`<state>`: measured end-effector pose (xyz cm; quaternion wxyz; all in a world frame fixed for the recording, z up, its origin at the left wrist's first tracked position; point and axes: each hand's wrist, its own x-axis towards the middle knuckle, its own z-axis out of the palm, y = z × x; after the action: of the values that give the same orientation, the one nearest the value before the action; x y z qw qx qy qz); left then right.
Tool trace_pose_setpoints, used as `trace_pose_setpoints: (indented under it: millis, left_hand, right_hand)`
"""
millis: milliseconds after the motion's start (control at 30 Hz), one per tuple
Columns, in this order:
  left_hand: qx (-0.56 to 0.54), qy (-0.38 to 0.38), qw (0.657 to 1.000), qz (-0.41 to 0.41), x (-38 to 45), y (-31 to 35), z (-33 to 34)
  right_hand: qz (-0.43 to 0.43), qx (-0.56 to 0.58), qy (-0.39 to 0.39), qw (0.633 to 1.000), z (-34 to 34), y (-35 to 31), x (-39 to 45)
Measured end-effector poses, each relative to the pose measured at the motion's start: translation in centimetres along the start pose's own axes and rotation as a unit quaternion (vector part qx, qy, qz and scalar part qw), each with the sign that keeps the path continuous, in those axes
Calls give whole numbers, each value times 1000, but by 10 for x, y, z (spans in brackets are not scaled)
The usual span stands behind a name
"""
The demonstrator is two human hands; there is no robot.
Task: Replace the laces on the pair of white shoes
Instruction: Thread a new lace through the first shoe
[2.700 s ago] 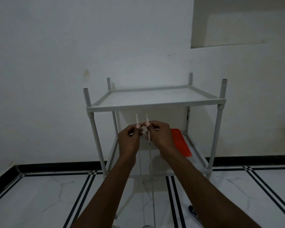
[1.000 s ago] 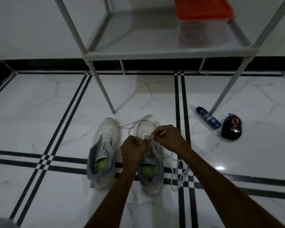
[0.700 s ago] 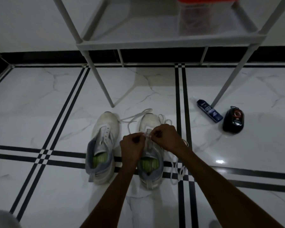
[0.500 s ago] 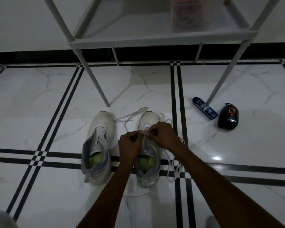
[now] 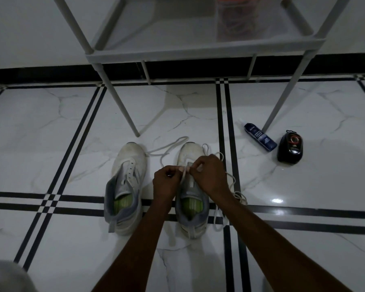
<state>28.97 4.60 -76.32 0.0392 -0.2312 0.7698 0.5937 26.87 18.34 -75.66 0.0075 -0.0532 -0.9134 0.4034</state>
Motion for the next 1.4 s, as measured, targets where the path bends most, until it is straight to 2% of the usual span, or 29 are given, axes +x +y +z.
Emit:
trace_pose_setpoints:
  millis: [67, 133, 200, 267, 300, 367, 433, 467, 500, 567, 633, 667, 700, 767, 833, 867, 933, 1000, 1033, 1100, 1167, 1233, 1300, 1367, 1400]
  left_hand:
    - [18, 9, 1000, 12, 0, 1, 1]
    - [33, -3, 999, 14, 0, 0, 2]
    - [73, -14, 997, 30, -1, 2, 3]
    - [129, 11, 990, 62, 3, 9, -4]
    - [154, 54, 984, 65, 9, 14, -16]
    - [155, 202, 965, 60, 29, 28, -50]
    - [108, 368, 919, 91, 46, 35, -88]
    - [120, 413, 898, 91, 47, 36, -96]
    - [172, 413, 890, 88, 42, 37, -94]
    - [292, 311, 892, 150, 24, 30, -72]
    - [302, 145, 903, 269, 15, 16, -47]
    - [293, 76, 908, 290, 15, 9, -37]
    - [292, 28, 915, 275, 14, 5, -29]
    - [285, -19, 933, 217, 13, -2, -19]
    - [269, -9, 940, 208, 12, -6, -17]
    - [261, 26, 944, 200, 13, -5, -23]
    - [231, 193, 937, 178, 26, 0, -48]
    - [239, 374, 883, 155, 41, 13, -82]
    - [245, 409, 867, 145, 42, 21, -94]
    - [253, 362, 886, 140, 33, 32, -88]
    - [296, 250, 899, 205, 15, 34, -62]
    - [366, 121, 884, 263, 1, 26, -33]
    - [403, 28, 885, 231, 0, 11, -17]
    - [356, -16, 910, 210, 2, 4, -15]
    - [332, 2, 920, 208, 1, 3, -18]
  right_hand:
    - [45, 41, -115, 991, -7, -7, -5]
    - [77, 54, -179, 979, -9, -11, -8]
    - [82, 71, -174, 979, -8, -10, -7]
    - [83, 84, -158, 980, -9, -7, -8]
    - [76, 83, -151, 982, -10, -5, -9]
    - [62, 77, -136, 986, -10, -4, -11]
    - [68, 83, -132, 985, -8, -3, -13]
    - [75, 87, -134, 984, -7, -3, -14]
    - [82, 91, -136, 983, -7, -3, -14]
    - [85, 98, -138, 982, -8, -3, -12]
    - [81, 100, -143, 981, -7, -3, -11]
    - [76, 95, -146, 982, -7, -3, -10]
    - [72, 89, -148, 982, -6, -3, -9]
    - [69, 84, -154, 982, -6, -1, -9]
    - [65, 80, -151, 983, -6, 0, -9]
    - [64, 82, -147, 984, -6, 1, -9]
    - [70, 92, -144, 983, -7, 3, -9]
    - [77, 95, -140, 982, -7, 4, -10]
    - [77, 94, -139, 983, -7, 4, -10]
    - [72, 88, -144, 983, -7, 3, -10]
    - [73, 87, -149, 982, -7, 2, -10]
    - [69, 80, -147, 983, -7, 2, -10]
    - [63, 71, -149, 984, -7, 3, -9]
    - [66, 72, -151, 984, -8, 3, -9]
    - [70, 74, -150, 983, -9, 4, -9]
